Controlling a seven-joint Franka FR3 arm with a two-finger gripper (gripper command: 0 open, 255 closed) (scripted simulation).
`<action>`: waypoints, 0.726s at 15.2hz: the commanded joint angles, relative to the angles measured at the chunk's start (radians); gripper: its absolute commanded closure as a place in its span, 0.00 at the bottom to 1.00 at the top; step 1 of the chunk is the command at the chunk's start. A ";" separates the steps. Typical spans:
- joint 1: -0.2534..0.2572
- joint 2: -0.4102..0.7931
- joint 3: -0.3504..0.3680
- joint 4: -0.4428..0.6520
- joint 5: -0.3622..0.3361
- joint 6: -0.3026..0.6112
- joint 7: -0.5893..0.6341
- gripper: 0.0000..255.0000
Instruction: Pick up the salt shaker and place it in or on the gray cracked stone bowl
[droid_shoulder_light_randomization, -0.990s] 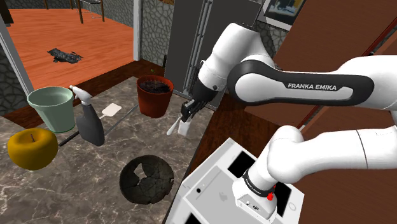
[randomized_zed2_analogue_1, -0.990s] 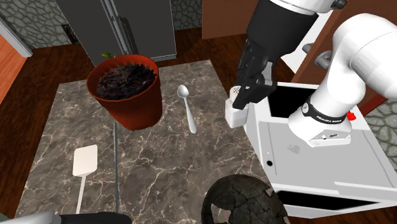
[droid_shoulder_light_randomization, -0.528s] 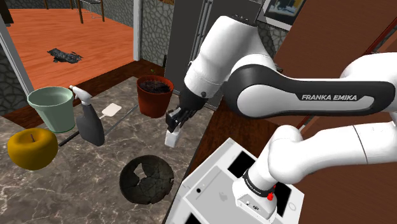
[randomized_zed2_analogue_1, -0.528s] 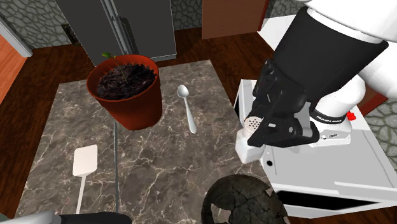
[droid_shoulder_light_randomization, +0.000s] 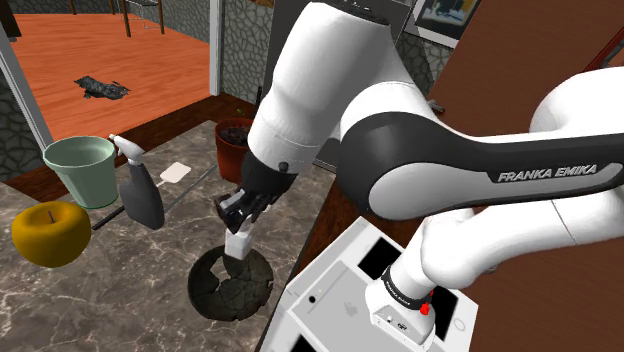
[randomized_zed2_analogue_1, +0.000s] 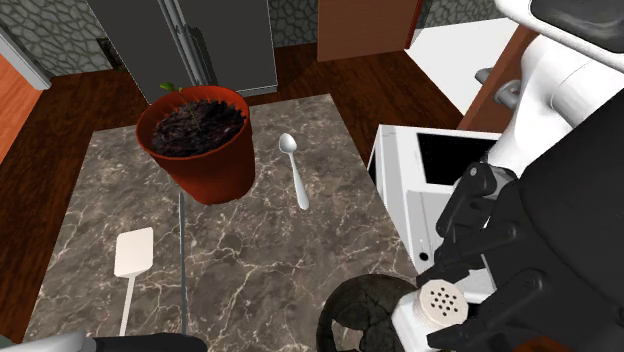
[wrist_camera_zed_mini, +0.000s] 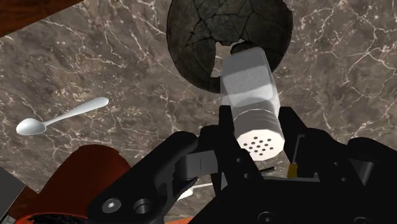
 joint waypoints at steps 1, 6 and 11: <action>0.000 0.012 0.019 -0.007 0.002 0.021 0.016 1.00; 0.001 0.027 0.041 -0.061 0.010 0.091 0.019 1.00; -0.001 0.051 0.065 -0.111 0.016 0.164 0.024 1.00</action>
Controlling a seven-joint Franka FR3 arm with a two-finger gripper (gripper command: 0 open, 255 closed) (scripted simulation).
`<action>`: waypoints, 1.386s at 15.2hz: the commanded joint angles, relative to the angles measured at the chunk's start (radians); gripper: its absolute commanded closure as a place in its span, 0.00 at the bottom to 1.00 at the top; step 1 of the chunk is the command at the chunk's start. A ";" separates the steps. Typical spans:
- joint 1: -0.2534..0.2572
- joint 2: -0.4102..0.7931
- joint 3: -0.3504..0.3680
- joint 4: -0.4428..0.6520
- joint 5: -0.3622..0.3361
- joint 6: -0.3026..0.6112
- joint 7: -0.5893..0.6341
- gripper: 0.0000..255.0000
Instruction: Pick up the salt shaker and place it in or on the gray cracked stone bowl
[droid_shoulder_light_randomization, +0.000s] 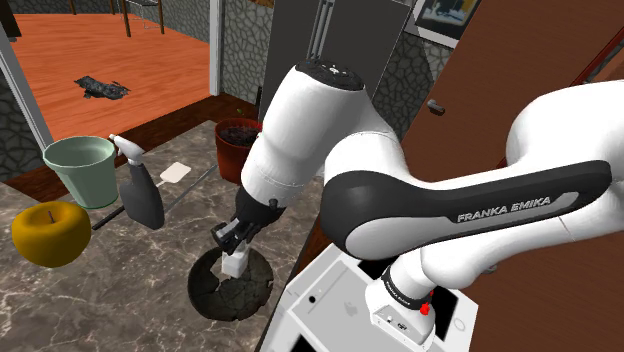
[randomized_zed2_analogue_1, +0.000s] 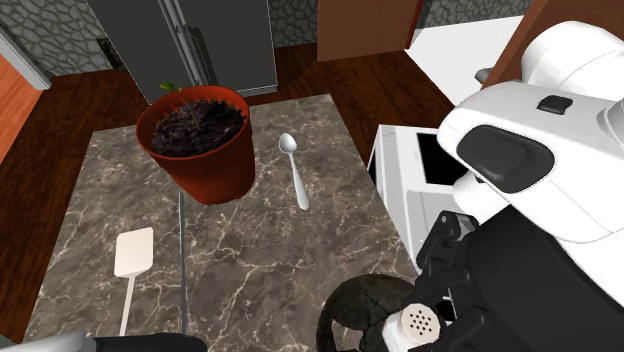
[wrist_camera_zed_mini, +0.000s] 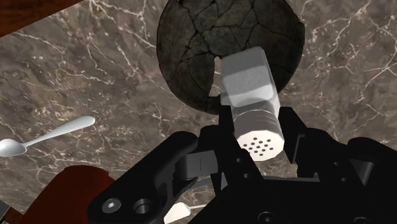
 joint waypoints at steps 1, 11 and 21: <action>-0.001 0.011 0.013 -0.018 0.002 0.030 0.005 1.00; -0.013 0.064 0.056 -0.082 0.001 0.146 0.019 1.00; -0.013 0.064 0.056 -0.082 0.001 0.146 0.019 0.00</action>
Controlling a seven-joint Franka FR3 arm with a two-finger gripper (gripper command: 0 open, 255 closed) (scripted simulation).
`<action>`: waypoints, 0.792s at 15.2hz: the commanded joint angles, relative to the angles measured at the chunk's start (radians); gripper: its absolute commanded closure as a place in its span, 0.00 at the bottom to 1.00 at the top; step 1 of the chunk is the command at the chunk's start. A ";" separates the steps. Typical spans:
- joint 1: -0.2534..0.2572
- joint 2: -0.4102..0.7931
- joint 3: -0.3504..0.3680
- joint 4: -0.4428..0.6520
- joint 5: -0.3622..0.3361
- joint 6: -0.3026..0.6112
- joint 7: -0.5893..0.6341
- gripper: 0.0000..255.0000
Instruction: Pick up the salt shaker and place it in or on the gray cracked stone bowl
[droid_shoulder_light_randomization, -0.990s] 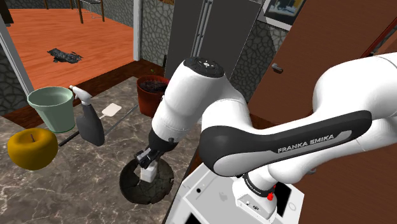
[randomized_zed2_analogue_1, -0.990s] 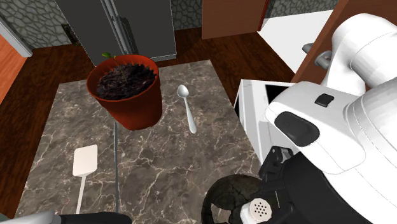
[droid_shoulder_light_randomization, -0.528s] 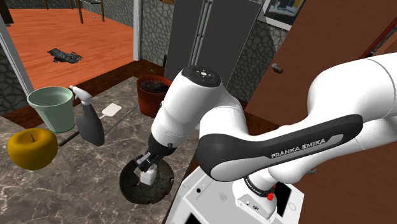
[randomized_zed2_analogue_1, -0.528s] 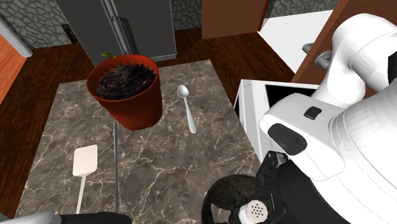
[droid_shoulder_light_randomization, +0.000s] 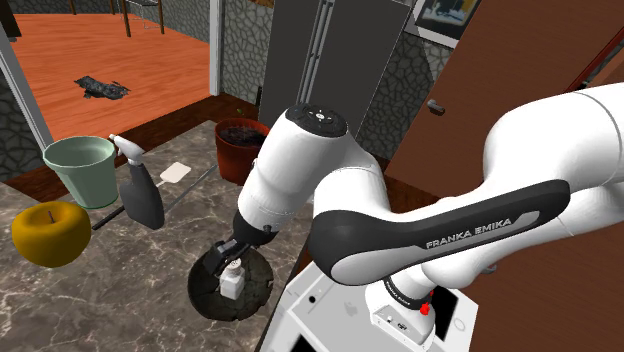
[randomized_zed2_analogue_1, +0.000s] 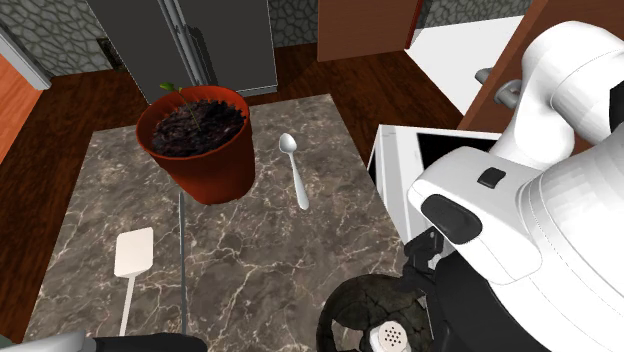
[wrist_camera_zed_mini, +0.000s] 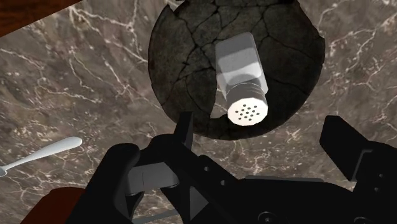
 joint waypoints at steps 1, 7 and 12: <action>0.000 0.000 0.000 0.000 0.000 0.000 0.000 0.00; 0.035 -0.098 -0.064 0.055 0.016 -0.152 -0.019 0.00; 0.035 -0.098 -0.064 0.055 0.016 -0.152 -0.019 0.00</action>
